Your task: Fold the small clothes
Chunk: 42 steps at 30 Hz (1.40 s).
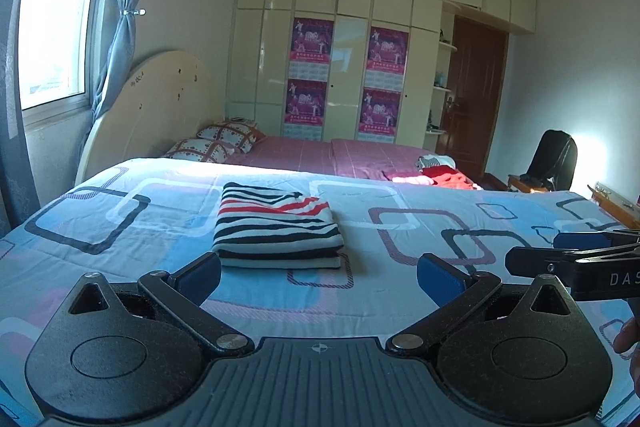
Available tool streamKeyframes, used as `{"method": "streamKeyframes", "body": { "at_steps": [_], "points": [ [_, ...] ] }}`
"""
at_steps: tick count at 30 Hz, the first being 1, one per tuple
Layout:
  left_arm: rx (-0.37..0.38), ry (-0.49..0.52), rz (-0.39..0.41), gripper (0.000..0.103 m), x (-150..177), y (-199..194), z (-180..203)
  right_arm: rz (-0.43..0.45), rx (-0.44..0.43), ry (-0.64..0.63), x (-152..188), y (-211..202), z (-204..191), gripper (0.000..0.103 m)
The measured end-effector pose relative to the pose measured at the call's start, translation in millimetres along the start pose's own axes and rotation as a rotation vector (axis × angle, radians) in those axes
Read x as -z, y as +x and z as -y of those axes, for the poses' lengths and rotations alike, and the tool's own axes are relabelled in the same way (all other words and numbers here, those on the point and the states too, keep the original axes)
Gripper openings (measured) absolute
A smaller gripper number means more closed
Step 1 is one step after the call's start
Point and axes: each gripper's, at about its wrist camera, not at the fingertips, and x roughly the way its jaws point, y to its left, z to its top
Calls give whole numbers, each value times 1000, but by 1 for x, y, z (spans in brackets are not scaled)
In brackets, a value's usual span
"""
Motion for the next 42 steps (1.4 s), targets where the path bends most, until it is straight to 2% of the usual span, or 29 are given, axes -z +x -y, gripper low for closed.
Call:
{"method": "streamKeyframes", "body": {
  "at_steps": [42],
  "points": [
    [10, 13, 1, 103, -8, 11, 6, 23, 6, 16, -2, -5, 2, 97]
  ]
}}
